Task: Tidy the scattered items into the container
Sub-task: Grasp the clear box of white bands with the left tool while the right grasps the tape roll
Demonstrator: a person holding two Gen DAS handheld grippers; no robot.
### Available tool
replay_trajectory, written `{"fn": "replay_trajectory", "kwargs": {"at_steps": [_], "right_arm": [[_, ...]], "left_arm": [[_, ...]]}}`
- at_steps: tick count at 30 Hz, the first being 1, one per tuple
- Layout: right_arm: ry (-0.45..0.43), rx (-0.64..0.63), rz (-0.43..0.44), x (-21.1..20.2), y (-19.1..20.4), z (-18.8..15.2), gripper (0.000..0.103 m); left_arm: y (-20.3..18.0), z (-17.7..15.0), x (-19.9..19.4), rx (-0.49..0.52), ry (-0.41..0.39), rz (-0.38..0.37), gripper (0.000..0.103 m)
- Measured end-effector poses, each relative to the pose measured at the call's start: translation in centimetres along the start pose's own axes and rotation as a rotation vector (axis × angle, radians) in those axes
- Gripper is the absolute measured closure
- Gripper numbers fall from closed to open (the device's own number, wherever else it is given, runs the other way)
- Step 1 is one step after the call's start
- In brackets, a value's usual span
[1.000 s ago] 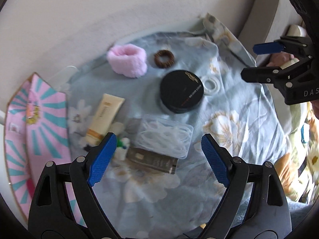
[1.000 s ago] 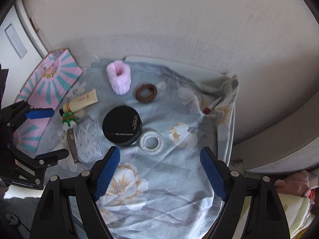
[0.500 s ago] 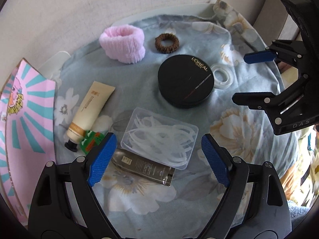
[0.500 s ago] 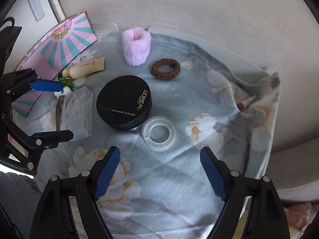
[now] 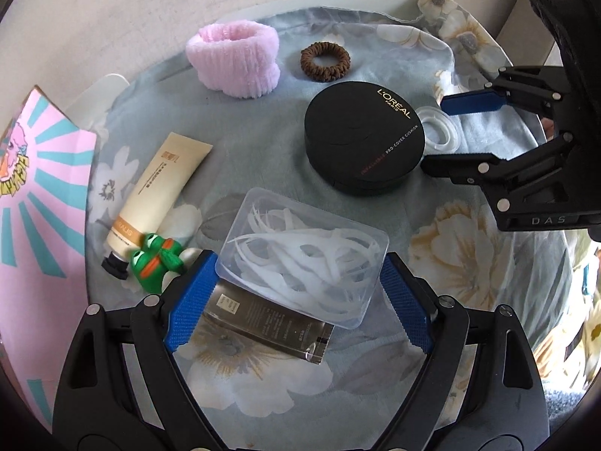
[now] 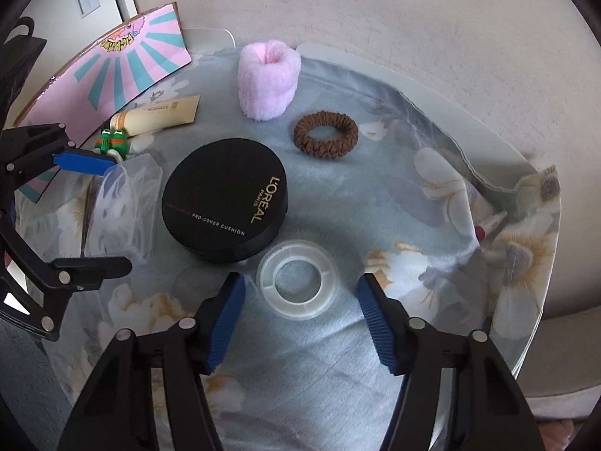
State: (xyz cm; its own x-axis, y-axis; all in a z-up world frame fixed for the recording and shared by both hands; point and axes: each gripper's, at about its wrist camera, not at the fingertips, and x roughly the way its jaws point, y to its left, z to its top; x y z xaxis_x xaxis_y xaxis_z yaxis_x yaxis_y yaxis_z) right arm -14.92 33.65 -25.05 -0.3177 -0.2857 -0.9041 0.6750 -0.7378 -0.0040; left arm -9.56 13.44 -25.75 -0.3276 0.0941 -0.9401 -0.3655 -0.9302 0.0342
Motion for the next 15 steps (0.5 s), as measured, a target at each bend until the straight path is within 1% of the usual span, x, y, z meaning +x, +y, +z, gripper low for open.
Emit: {"fn": "replay_trajectory", "kwargs": {"at_steps": [1, 3, 5, 9, 13, 15], "right_arm": [[-0.006, -0.001, -0.001, 0.0, 0.0, 0.0, 0.048], [-0.018, -0.005, 0.000, -0.1, -0.1, 0.1, 0.057], [-0.024, -0.007, 0.001, -0.2, -0.1, 0.2, 0.063], [-0.028, -0.012, -0.001, -0.3, -0.1, 0.2, 0.063], [-0.043, 0.000, -0.003, -0.9, -0.1, 0.4, 0.063], [-0.051, 0.006, -0.006, -1.3, -0.1, 0.4, 0.063]], "left_arm": [[0.0, -0.1, 0.1, 0.001, -0.005, 0.000, 0.017], [-0.1, -0.1, 0.1, 0.003, -0.012, 0.000, 0.016], [0.0, -0.2, 0.0, 0.000, -0.018, -0.005, 0.017], [0.2, -0.3, -0.4, -0.012, -0.029, -0.011, 0.018], [0.6, -0.3, -1.6, -0.033, -0.063, -0.018, 0.019], [0.7, -0.3, -2.1, -0.039, -0.068, -0.023, 0.019]]}}
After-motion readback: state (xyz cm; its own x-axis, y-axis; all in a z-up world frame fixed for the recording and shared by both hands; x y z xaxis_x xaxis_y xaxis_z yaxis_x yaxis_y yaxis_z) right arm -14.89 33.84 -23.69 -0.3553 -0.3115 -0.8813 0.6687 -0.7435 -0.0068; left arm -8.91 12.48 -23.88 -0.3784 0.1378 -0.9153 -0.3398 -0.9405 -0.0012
